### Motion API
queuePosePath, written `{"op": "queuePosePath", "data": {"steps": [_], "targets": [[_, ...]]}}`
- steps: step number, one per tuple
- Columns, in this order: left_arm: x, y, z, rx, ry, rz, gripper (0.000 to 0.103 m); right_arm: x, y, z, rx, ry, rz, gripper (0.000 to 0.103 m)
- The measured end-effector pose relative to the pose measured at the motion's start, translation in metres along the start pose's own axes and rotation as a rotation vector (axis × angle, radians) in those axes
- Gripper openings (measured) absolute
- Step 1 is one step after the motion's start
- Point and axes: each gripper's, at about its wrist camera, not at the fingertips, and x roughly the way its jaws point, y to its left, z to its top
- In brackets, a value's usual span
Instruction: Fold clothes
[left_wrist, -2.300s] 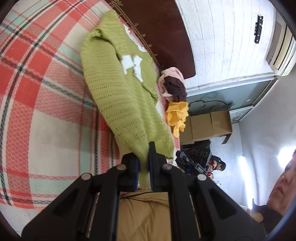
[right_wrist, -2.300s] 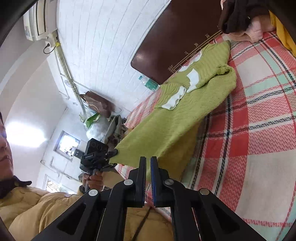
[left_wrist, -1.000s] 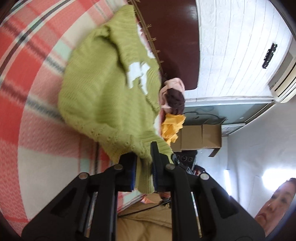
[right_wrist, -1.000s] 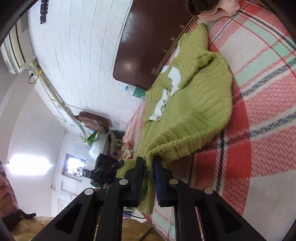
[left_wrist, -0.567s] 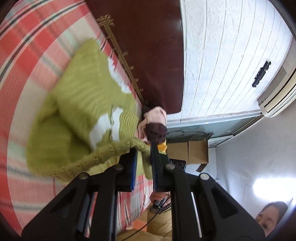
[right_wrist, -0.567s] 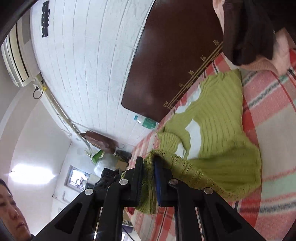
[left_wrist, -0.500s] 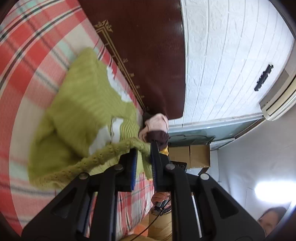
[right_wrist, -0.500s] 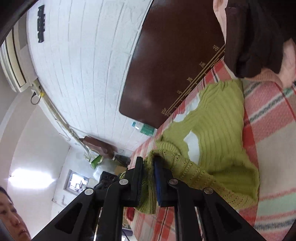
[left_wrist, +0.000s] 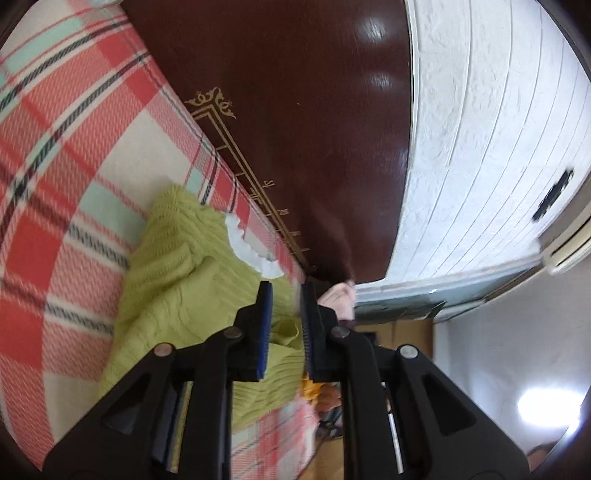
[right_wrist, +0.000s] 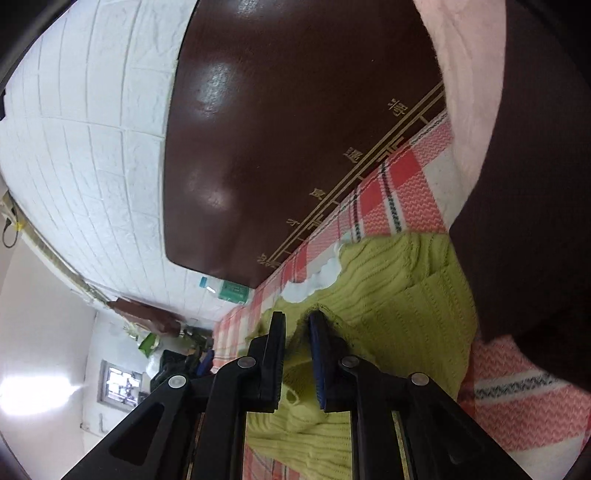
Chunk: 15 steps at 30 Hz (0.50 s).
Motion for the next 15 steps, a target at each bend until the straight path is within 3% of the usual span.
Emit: {"op": "queuePosePath", "data": {"steps": [1,3,4,5,6,10,13,15], "targets": [[0.003,-0.008,-0.002,0.079,0.009,0.07,0.016,0.002,0.001,0.003,-0.015,0.005,-0.018,0.017],[0.009,-0.023,-0.008,0.26,0.02,0.233,0.032,0.003,0.006,0.006,-0.054,0.009,-0.052,0.039],[0.015,-0.032,-0.015,0.369,0.034,0.322,0.055,0.002,0.012,0.005,-0.1,0.012,-0.068,0.046],[0.02,-0.037,-0.021,0.441,0.039,0.375,0.069,0.001,0.019,0.003,-0.159,0.015,-0.096,0.056],[0.024,-0.043,-0.027,0.511,0.044,0.426,0.07,0.0,0.026,0.001,-0.22,0.02,-0.127,0.064],[0.049,-0.056,-0.051,0.742,0.109,0.534,0.07,0.011,0.047,-0.01,-0.478,0.061,-0.313,0.071],[0.077,-0.057,-0.062,0.891,0.171,0.637,0.07,0.021,0.048,-0.013,-0.552,0.084,-0.353,0.074],[0.092,-0.049,-0.062,0.918,0.225,0.682,0.07,0.031,0.047,-0.013,-0.586,0.108,-0.374,0.077]]}}
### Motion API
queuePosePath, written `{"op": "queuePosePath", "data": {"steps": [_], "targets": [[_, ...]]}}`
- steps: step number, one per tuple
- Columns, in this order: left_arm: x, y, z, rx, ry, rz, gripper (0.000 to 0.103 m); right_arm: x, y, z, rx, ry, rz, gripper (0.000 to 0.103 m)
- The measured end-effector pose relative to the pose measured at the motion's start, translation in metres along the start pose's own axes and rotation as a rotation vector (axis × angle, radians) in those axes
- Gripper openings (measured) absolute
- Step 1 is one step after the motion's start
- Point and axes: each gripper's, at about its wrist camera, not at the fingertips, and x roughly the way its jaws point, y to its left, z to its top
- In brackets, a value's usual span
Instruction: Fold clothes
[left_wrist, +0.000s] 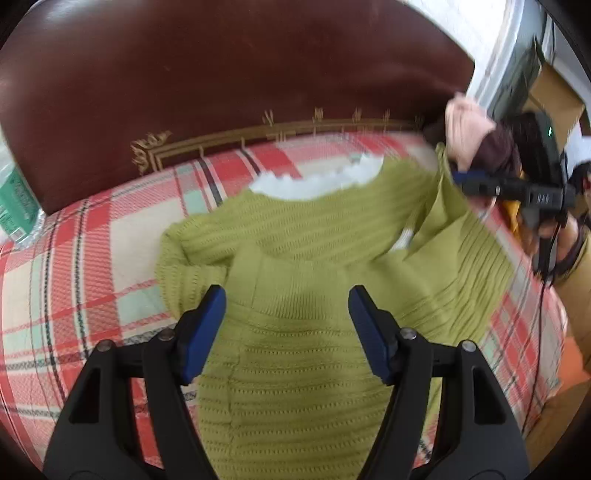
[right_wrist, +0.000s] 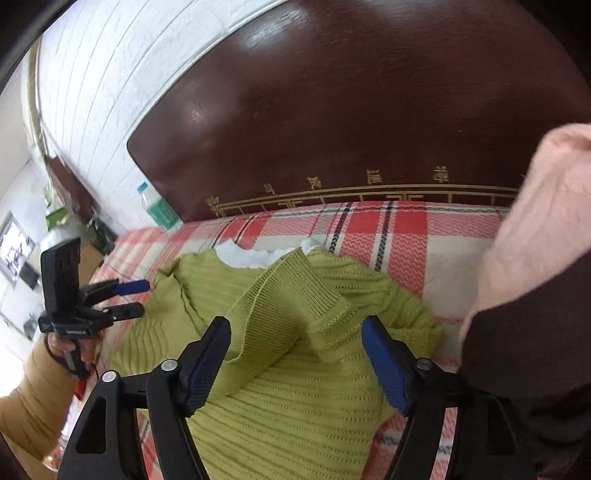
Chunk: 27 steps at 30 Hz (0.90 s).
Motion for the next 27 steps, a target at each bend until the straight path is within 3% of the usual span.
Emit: {"op": "queuePosePath", "data": {"steps": [4,5,6,7,9,10,13,19,22,24,25,26,27], "targets": [[0.021,0.006,-0.002,0.008,0.059,0.003,0.069,0.019,0.002,0.003,-0.063,0.052,-0.036,0.077],[0.021,0.006,-0.002,0.0,0.058,-0.002,0.06,0.022,0.002,0.004,-0.078,0.065,-0.028,0.076],[0.021,0.007,-0.003,-0.003,0.057,0.0,0.051,0.024,0.002,0.003,-0.092,0.073,-0.023,0.07],[0.02,0.008,-0.003,-0.011,0.061,0.003,0.035,0.025,0.002,0.002,-0.105,0.083,-0.016,0.063],[0.017,0.011,-0.003,-0.031,0.066,0.008,0.02,0.027,0.003,0.001,-0.125,0.11,0.007,0.015],[0.016,0.012,-0.003,-0.043,0.067,0.011,0.01,0.028,0.005,0.001,-0.136,0.119,0.016,0.012],[0.006,0.016,-0.001,-0.085,0.051,0.017,0.008,0.021,0.008,0.005,-0.128,0.093,0.031,0.011],[-0.023,0.03,0.011,-0.196,-0.083,0.031,0.008,0.0,-0.012,0.03,0.035,-0.058,0.084,0.01],[-0.018,0.032,0.009,-0.202,-0.045,0.026,0.009,0.014,-0.029,0.031,0.138,-0.029,0.075,0.011],[-0.012,0.031,0.005,-0.184,-0.02,0.04,0.01,0.031,-0.035,0.026,0.155,0.028,0.024,0.017],[-0.01,0.03,0.003,-0.173,-0.005,0.043,0.022,0.038,-0.037,0.022,0.16,0.051,0.003,0.02],[-0.007,0.029,0.002,-0.163,0.01,0.047,0.049,0.041,-0.036,0.019,0.157,0.06,-0.011,0.029],[-0.006,0.028,0.001,-0.153,0.012,0.055,0.065,0.04,-0.033,0.016,0.145,0.055,-0.022,0.038]]}}
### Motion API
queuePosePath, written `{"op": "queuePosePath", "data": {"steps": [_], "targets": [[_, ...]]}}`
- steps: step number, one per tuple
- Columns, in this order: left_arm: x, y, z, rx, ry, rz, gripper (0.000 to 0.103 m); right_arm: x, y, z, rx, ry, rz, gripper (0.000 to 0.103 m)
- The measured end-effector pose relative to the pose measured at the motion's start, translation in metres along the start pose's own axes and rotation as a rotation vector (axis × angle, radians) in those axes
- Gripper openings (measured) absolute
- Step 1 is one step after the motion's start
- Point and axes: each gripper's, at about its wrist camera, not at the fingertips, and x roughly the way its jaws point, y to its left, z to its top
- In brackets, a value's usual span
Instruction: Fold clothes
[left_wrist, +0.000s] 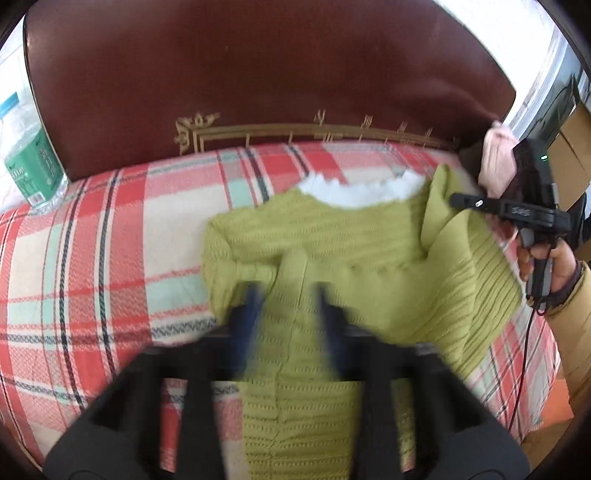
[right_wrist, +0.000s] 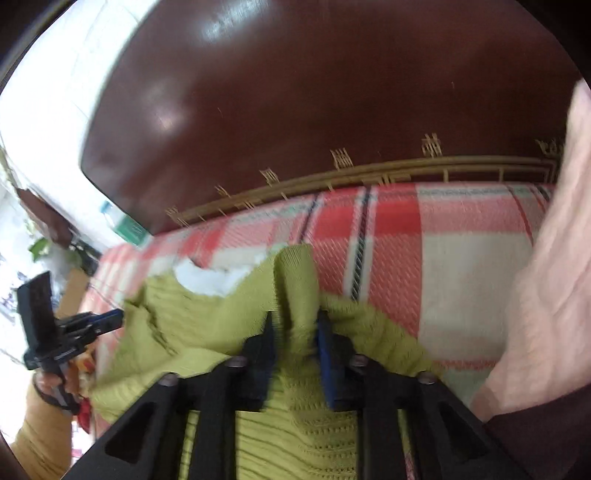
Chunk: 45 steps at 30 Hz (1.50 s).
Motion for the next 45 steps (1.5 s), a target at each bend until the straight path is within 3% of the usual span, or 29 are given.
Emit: {"op": "queuePosePath", "data": {"steps": [1,6,7,8,10,14,16,22,25,26,29,32,37,40,45], "targets": [[0.001,-0.001,-0.001,0.01,0.0,0.009,0.079,-0.003,0.004,-0.003,-0.015,-0.01,-0.002,0.041],[0.014,-0.008,-0.003,0.056,0.04,-0.007,0.079,-0.021,0.017,-0.015,-0.063,-0.054,0.016,0.054],[0.019,-0.011,-0.005,0.074,0.057,0.008,0.076,-0.024,0.018,-0.019,-0.063,-0.059,0.016,0.057],[0.023,-0.014,-0.007,0.085,0.069,0.023,0.063,-0.028,0.019,-0.021,-0.064,-0.064,0.019,0.058],[0.027,-0.021,-0.012,0.124,0.084,0.067,0.049,-0.035,0.018,-0.026,-0.054,-0.071,0.032,0.059],[0.02,-0.029,-0.014,0.149,0.07,0.164,0.028,-0.045,0.016,-0.036,-0.028,-0.076,0.051,0.065],[0.016,-0.031,-0.015,0.155,0.063,0.229,0.028,-0.046,0.015,-0.042,-0.027,-0.068,0.053,0.065],[0.013,-0.046,-0.028,0.224,0.055,0.202,0.028,-0.043,0.013,-0.057,-0.01,-0.056,0.076,0.066],[0.015,-0.038,-0.022,0.184,0.071,0.154,0.026,-0.039,0.015,-0.061,-0.008,-0.05,0.082,0.066],[0.014,-0.033,-0.019,0.158,0.072,0.149,0.013,-0.039,0.015,-0.062,-0.009,-0.046,0.083,0.067],[0.006,-0.023,-0.012,0.099,0.05,0.14,0.008,-0.039,0.019,-0.066,-0.018,-0.045,0.082,0.069],[-0.014,-0.019,0.0,0.062,-0.044,0.144,0.008,-0.042,0.021,-0.069,-0.025,-0.05,0.074,0.07],[-0.035,0.007,0.019,-0.097,-0.144,0.083,0.006,-0.052,0.022,-0.072,-0.038,-0.075,0.05,0.07],[-0.027,0.026,0.02,-0.18,-0.147,0.106,0.006,-0.057,0.023,-0.073,-0.051,-0.088,0.023,0.07],[0.003,0.051,0.004,-0.281,-0.071,0.065,0.007,-0.056,0.009,-0.075,-0.013,-0.084,-0.041,0.072]]}}
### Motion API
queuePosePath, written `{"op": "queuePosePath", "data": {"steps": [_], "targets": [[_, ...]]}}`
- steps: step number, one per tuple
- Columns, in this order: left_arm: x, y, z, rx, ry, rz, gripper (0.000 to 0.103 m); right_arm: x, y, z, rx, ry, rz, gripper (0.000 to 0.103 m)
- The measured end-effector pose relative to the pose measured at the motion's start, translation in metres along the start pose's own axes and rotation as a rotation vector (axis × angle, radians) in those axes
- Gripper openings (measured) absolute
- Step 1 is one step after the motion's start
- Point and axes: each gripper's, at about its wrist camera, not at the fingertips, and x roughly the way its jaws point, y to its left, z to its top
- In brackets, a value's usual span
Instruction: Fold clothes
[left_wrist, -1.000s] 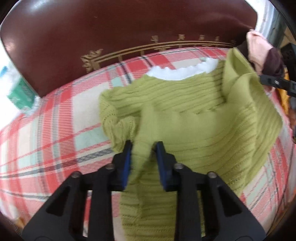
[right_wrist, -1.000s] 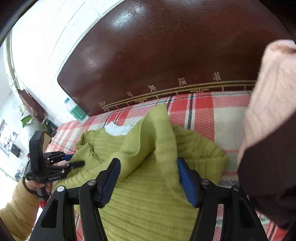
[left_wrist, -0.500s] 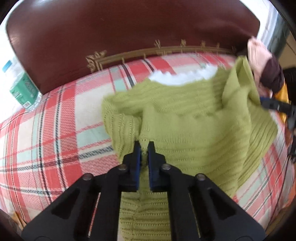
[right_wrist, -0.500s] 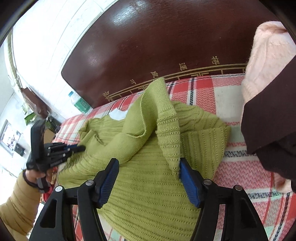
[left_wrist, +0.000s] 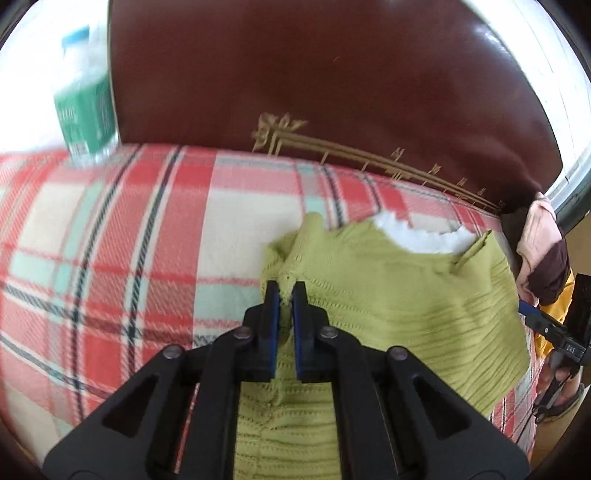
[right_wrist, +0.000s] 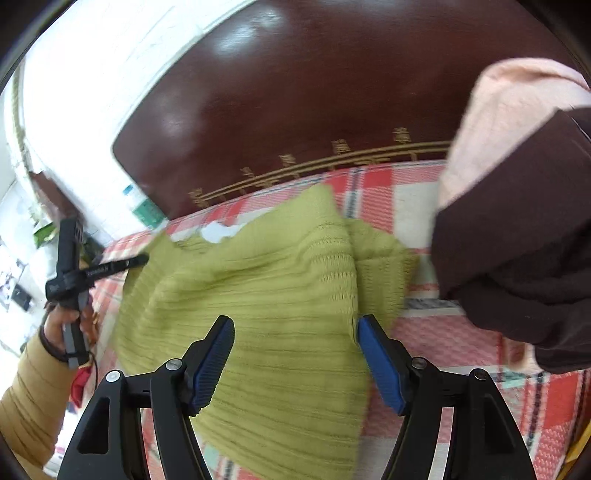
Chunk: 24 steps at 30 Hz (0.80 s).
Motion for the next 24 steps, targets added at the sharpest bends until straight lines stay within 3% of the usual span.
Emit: {"op": "queuePosePath", "data": {"steps": [3,4,6,7,8,9,11,13,14,15,18,20,24], "targets": [[-0.011,0.003,-0.005,-0.033,-0.038,-0.021,0.008,0.006,-0.007,0.0,0.019,0.01,-0.023,0.072],[-0.016,0.003,-0.005,-0.034,-0.054,-0.018,0.012,0.01,-0.01,0.0,0.023,0.016,-0.022,0.072],[-0.024,0.001,-0.006,-0.021,-0.079,0.008,0.03,0.017,-0.015,0.0,0.023,0.029,-0.004,0.069],[-0.032,-0.002,-0.008,-0.009,-0.101,0.016,0.048,0.02,-0.016,0.0,0.016,0.026,-0.009,0.057],[-0.039,-0.003,-0.01,-0.002,-0.126,0.027,0.059,0.021,-0.018,0.0,0.015,0.023,-0.017,0.033],[-0.045,-0.004,-0.012,0.006,-0.15,0.04,0.061,0.02,-0.022,-0.001,0.034,0.022,-0.012,0.022],[-0.061,-0.002,-0.018,-0.002,-0.187,0.044,0.063,0.016,-0.037,-0.003,0.116,0.013,0.035,0.022],[-0.069,-0.008,-0.027,0.025,-0.193,0.019,0.063,0.011,-0.046,-0.009,0.176,0.019,0.083,0.025],[-0.073,-0.014,-0.034,0.057,-0.193,0.001,0.063,0.007,-0.049,-0.013,0.199,0.023,0.104,0.034],[-0.077,-0.021,-0.042,0.088,-0.193,-0.018,0.063,0.003,-0.051,-0.017,0.221,0.02,0.121,0.05],[-0.087,-0.046,-0.067,0.205,-0.186,-0.07,0.063,-0.021,-0.056,-0.03,0.274,-0.029,0.145,0.074],[-0.086,-0.076,-0.088,0.326,-0.167,-0.109,0.063,-0.033,-0.059,-0.043,0.328,-0.041,0.176,0.081],[-0.077,-0.126,-0.121,0.49,-0.133,-0.163,0.064,-0.044,-0.058,-0.074,0.397,-0.028,0.238,0.082]]}}
